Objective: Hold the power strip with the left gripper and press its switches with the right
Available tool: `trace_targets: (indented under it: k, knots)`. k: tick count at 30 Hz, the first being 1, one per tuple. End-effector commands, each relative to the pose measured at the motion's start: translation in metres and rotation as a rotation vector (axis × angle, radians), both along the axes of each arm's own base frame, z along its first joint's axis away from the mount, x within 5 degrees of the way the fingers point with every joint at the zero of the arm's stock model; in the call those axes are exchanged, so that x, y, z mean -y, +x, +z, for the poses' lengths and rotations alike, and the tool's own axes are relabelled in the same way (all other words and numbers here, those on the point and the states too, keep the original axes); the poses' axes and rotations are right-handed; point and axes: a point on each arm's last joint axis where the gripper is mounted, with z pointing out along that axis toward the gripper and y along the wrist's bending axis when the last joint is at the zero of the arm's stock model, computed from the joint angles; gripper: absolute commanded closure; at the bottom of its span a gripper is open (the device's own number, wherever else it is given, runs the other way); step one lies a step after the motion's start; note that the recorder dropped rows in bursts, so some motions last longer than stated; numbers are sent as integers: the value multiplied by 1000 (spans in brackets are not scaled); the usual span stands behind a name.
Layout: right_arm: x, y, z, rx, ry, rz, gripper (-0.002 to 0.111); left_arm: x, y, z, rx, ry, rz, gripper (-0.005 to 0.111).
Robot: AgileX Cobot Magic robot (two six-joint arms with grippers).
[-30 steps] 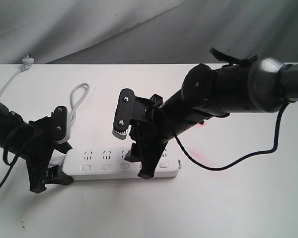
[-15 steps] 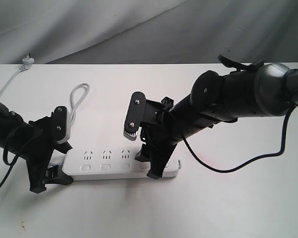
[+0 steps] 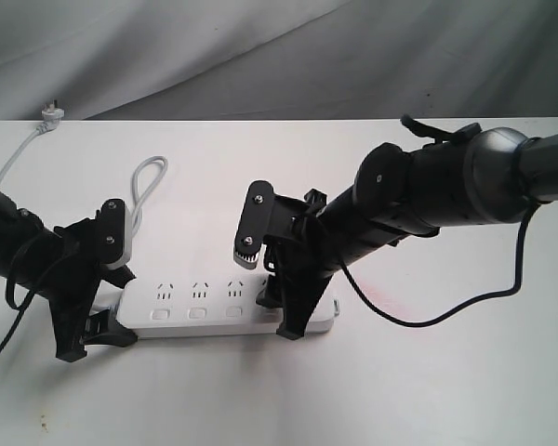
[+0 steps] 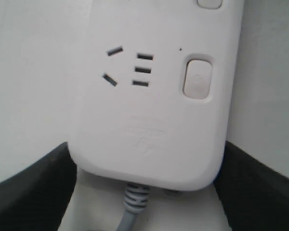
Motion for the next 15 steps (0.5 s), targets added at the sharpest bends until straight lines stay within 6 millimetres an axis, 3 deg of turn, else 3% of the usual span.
trace_targets:
  k: [1, 15]
  knots:
    - [3, 1, -1, 1, -2, -14, 55, -1, 2, 1, 11, -1, 13, 59]
    - [13, -6, -15, 3, -36, -33, 55, -1, 2, 1, 11, -1, 13, 59]
